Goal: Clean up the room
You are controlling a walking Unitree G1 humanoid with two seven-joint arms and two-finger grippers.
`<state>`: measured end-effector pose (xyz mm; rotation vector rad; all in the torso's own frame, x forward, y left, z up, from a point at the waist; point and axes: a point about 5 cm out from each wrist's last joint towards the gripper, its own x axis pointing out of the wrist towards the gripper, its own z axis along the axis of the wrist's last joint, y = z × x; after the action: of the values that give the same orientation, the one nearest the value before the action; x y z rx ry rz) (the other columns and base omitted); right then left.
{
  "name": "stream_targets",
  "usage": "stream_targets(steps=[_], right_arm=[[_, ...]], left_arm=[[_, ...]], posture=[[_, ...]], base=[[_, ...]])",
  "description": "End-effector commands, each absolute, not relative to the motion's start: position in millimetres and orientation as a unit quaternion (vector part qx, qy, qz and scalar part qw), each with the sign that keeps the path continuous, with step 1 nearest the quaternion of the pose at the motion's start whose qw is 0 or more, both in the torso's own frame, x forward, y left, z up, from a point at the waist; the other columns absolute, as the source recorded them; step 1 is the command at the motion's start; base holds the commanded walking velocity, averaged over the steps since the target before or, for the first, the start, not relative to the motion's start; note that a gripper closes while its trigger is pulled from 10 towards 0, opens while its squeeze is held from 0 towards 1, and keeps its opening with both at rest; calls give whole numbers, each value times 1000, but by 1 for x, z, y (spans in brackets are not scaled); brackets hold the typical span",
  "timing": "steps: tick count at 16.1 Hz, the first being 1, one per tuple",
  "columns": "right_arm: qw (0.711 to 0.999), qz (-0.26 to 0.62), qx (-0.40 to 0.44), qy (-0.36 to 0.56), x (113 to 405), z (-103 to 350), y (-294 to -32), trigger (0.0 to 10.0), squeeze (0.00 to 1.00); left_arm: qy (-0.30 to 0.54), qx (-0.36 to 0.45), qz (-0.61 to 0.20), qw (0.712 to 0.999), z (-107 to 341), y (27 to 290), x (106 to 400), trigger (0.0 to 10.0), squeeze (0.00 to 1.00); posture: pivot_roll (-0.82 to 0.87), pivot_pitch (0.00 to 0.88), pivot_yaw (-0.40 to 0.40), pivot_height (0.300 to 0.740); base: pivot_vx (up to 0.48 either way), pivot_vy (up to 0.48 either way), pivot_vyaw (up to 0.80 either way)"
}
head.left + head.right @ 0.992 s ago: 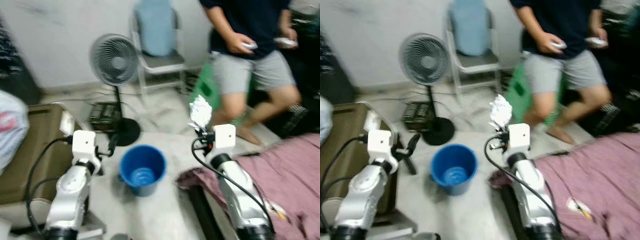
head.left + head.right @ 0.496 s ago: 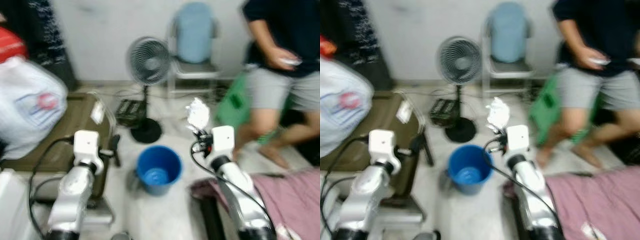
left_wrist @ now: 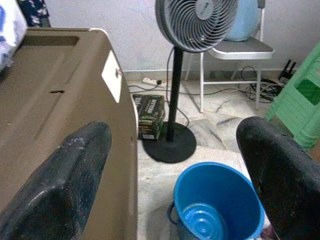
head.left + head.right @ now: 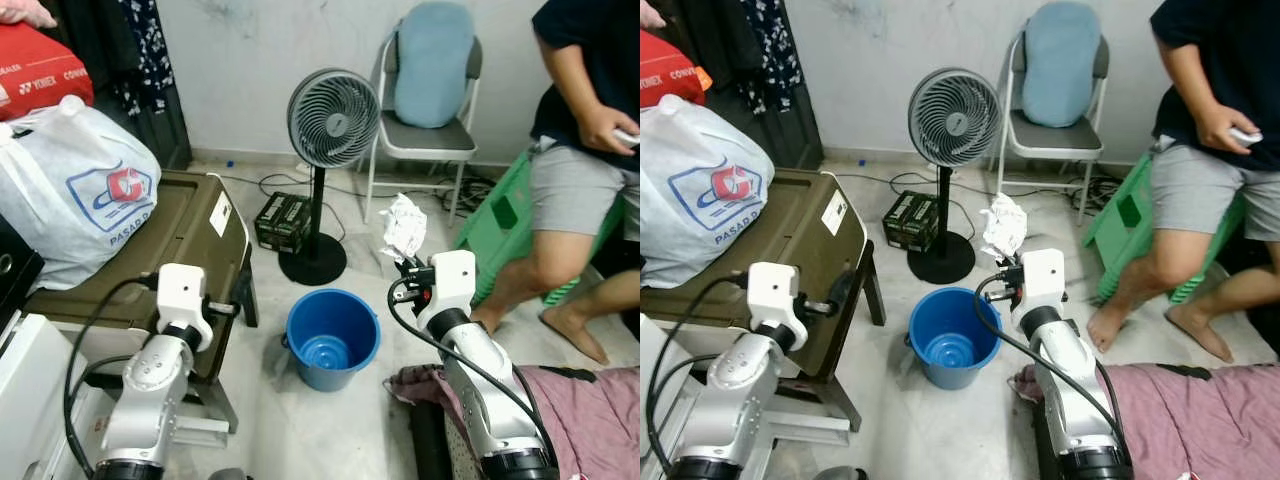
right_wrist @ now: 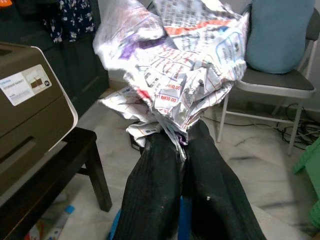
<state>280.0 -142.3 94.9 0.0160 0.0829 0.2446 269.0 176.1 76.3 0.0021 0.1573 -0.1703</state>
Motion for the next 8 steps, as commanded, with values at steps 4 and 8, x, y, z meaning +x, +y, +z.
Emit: stream_targets(steps=[4, 8], right_arm=[[991, 133, 9, 28, 283, 101, -137, 10000, 0], [990, 140, 8, 22, 283, 103, -133, 10000, 0]], left_arm=[[71, -3, -86, 994, 80, 177, 271, 10000, 0], [71, -5, -85, 994, 80, 177, 272, 10000, 0]], posture=[[-47, 0, -70, 740], [-47, 0, -72, 740]], base=[[0, 0, 0], [60, 0, 516]])
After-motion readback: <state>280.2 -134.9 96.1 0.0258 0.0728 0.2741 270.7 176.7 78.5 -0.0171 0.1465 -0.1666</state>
